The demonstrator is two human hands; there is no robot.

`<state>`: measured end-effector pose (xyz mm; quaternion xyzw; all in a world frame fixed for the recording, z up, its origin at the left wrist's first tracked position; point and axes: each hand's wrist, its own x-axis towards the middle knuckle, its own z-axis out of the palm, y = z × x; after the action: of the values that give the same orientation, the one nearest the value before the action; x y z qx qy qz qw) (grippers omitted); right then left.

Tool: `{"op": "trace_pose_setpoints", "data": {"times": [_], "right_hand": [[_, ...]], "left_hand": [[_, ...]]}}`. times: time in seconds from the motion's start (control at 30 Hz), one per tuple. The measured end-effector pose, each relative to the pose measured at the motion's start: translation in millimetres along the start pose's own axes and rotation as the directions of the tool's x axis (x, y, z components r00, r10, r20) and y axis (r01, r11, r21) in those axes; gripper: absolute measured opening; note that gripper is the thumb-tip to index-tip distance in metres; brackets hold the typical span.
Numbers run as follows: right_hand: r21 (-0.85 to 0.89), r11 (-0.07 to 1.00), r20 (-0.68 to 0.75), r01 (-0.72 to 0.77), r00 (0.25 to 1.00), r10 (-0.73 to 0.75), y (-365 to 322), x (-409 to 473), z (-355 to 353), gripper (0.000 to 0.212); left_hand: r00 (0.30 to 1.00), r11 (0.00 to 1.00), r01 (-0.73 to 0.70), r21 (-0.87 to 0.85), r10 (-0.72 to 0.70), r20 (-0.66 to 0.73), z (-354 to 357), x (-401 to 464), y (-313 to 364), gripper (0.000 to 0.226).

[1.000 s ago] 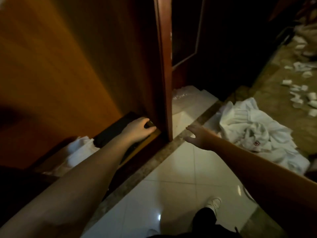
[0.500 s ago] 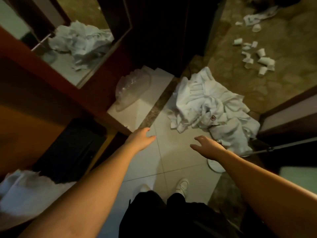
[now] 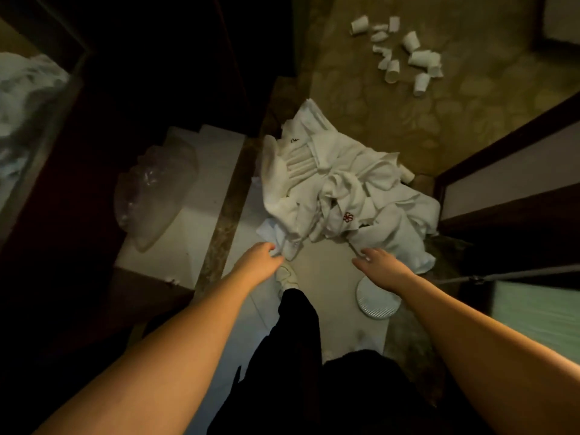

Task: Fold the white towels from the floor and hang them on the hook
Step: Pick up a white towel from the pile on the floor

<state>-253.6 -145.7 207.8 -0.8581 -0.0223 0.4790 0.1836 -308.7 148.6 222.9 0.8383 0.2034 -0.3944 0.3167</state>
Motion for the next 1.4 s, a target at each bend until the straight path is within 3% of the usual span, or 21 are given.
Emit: {"op": "trace_pose_setpoints", "data": {"times": [0.2, 0.4, 0.53, 0.63, 0.8, 1.07, 1.17, 1.23, 1.4], "right_hand": [[0.323, 0.94, -0.03, -0.115, 0.991, 0.131, 8, 115, -21, 0.054], [0.382, 0.905, -0.018, -0.185, 0.978, 0.208, 56, 223, -15, 0.039], [0.4, 0.892, 0.004, -0.209, 0.974, 0.226, 82, 290, -11, 0.054], [0.426, 0.88, 0.006, -0.21, 0.973, 0.229, 99, 328, 2, 0.05], [0.478, 0.842, 0.034, -0.25, 0.963, 0.266, 118, 378, 27, 0.06], [0.446, 0.894, -0.156, -0.05, 0.979, 0.132, 122, 412, 45, 0.052], [0.425, 0.905, -0.296, 0.005, 0.946, 0.133, 111, 405, 47, 0.047], [0.419, 0.908, -0.33, 0.002, 0.932, 0.15, 102, 398, 45, 0.044], [0.592, 0.801, -0.23, -0.088, 0.934, 0.273, 79, 379, 21, 0.035]], "left_hand": [[0.999, 0.999, -0.004, 0.047, 0.003, 0.032, -14, 130, 34, 0.045], [0.989, 0.999, -0.054, 0.005, 0.053, 0.135, 24, 246, 72, 0.038], [0.981, 0.979, 0.049, -0.197, -0.01, 0.192, 65, 313, 92, 0.024], [0.959, 0.895, 0.201, -0.398, -0.097, 0.265, 98, 355, 101, 0.02], [0.939, 0.838, 0.282, -0.468, -0.142, 0.312, 145, 421, 109, 0.023], [0.945, 0.774, 0.289, -0.563, -0.137, 0.296, 175, 472, 120, 0.014], [0.928, 0.619, 0.358, -0.699, -0.154, 0.339, 168, 471, 125, 0.018], [0.902, 0.505, 0.405, -0.762, -0.085, 0.423, 158, 462, 132, 0.017], [0.903, 0.367, 0.389, -0.845, 0.032, 0.429, 113, 428, 162, 0.016]]}}
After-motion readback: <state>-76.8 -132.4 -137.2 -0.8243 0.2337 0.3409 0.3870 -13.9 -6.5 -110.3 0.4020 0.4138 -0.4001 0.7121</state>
